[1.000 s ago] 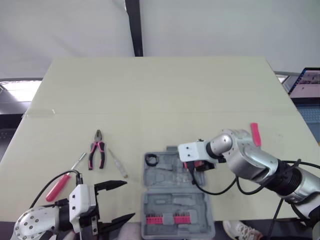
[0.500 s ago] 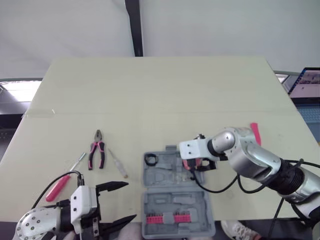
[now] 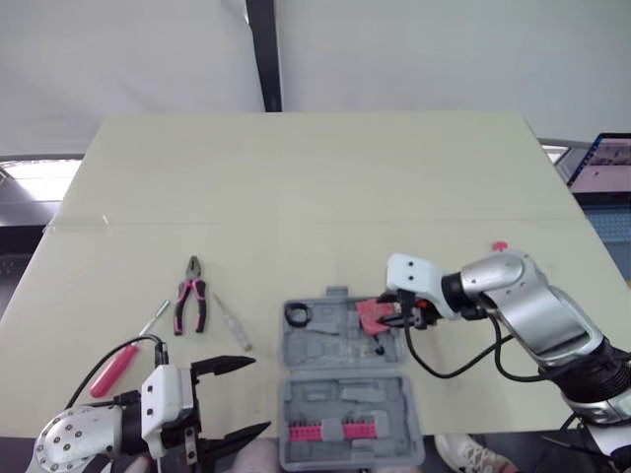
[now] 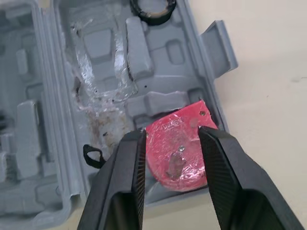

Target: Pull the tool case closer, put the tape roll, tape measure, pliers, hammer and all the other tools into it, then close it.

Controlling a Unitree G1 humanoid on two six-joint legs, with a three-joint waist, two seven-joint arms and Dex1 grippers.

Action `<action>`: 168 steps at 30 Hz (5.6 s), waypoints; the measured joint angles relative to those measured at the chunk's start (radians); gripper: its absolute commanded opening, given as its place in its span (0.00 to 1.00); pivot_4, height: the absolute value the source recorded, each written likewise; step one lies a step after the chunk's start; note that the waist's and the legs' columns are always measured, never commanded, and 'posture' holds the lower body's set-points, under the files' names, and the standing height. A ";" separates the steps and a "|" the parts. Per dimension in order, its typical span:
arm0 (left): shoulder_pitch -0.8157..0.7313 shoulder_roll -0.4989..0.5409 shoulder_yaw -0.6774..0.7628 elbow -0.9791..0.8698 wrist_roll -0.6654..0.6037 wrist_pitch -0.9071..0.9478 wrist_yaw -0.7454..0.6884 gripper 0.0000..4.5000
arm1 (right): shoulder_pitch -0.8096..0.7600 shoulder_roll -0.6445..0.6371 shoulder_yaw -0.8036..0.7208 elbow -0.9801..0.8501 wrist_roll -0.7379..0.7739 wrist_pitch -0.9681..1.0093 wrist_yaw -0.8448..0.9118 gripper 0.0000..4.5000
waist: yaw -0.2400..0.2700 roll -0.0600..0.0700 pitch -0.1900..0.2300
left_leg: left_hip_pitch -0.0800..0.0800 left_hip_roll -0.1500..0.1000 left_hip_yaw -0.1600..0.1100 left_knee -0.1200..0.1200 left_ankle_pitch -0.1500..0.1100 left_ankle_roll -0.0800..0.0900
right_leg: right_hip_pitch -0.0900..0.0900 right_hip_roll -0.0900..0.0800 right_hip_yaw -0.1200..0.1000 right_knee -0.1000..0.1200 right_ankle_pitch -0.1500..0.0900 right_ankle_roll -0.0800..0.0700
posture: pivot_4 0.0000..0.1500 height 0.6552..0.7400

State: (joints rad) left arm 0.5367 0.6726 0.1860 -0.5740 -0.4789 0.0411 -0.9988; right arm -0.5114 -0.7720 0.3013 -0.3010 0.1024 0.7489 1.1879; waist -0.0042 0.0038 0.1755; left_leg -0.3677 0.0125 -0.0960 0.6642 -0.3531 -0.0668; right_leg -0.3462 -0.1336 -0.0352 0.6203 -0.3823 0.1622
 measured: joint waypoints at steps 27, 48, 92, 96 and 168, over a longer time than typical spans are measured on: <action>0.016 0.006 0.032 -0.004 0.003 0.008 0.000 1.00 | 0.106 0.062 -0.099 0.342 0.074 -0.446 -0.043 0.47 | 0.000 0.000 0.000 | 0.000 0.000 0.000 0.000 0.000 0.000 | 0.001 0.000 0.000 0.000 0.000 0.000 | 1.00 1.00; 0.005 0.005 0.050 -0.006 -0.033 0.045 0.017 1.00 | 0.162 0.061 -0.113 0.350 0.075 -0.555 -0.024 0.47 | 0.000 0.000 0.000 | 0.001 0.000 0.000 0.000 0.000 0.000 | 0.001 0.000 0.000 0.000 0.000 0.000 | 1.00 1.00; -0.021 -0.026 0.081 -0.029 -0.087 0.127 0.090 1.00 | 0.190 0.086 -0.105 0.390 0.035 -0.610 -0.053 0.47 | 0.001 -0.001 -0.001 | 0.008 0.000 0.000 -0.001 0.000 0.000 | 0.009 0.000 0.000 -0.003 0.000 0.000 | 1.00 1.00; -0.024 -0.025 0.084 -0.044 -0.087 0.132 0.090 1.00 | 0.186 0.102 -0.093 0.403 0.035 -0.613 -0.059 0.47 | 0.001 -0.001 -0.001 | 0.009 0.000 0.000 -0.002 0.000 0.000 | 0.009 0.000 0.000 -0.003 0.000 0.000 | 1.00 1.00; 0.031 -0.076 0.120 -0.055 -0.132 0.201 0.160 1.00 | 0.584 -0.229 -0.375 -0.149 0.260 -0.218 -0.027 0.47 | 0.027 0.004 0.003 | 0.012 0.001 0.000 -0.014 -0.003 0.003 | 0.020 0.000 -0.006 -0.028 0.002 0.002 | 1.00 1.00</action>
State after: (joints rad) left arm 0.5676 0.5962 0.3059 -0.6289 -0.6113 0.2422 -0.8389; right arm 0.0729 -1.0014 -0.0736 -0.4498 0.3620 0.5314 1.1605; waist 0.0230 0.0082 0.1788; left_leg -0.3555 0.0136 -0.0959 0.6501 -0.3563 -0.0642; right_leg -0.3261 -0.1333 -0.0409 0.5927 -0.3803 0.1646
